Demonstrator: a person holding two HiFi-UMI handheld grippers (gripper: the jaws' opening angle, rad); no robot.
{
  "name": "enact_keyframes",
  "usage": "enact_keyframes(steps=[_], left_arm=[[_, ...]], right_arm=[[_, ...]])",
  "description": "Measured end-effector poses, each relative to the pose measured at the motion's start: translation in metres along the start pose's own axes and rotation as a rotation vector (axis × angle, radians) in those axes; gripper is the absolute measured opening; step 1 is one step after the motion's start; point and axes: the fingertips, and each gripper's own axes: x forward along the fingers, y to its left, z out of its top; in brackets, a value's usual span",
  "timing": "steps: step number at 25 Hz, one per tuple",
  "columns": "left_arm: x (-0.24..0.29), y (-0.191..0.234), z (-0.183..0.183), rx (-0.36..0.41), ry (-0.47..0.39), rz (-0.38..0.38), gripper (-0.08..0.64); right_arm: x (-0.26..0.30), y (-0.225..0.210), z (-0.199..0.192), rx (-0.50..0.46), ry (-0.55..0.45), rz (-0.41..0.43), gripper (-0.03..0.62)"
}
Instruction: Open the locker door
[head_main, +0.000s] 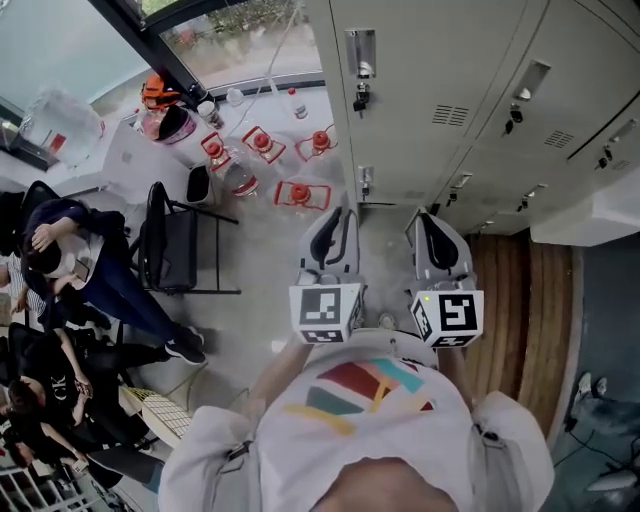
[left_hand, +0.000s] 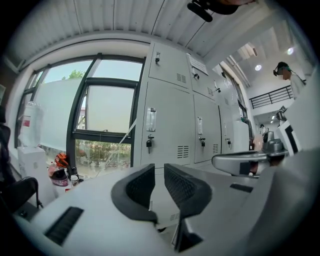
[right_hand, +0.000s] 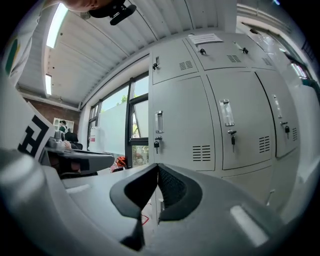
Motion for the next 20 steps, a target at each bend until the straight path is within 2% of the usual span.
enact_keyframes(steps=[6, 20], left_arm=[[-0.003, -0.005, -0.002, -0.010, 0.024, -0.013, 0.046], [-0.006, -0.020, 0.008, -0.009, -0.020, -0.016, 0.046]], right_arm=[[0.000, -0.001, 0.003, -0.014, -0.002, -0.012, 0.005], [-0.016, 0.004, -0.006, -0.005, 0.012, 0.013, 0.005]])
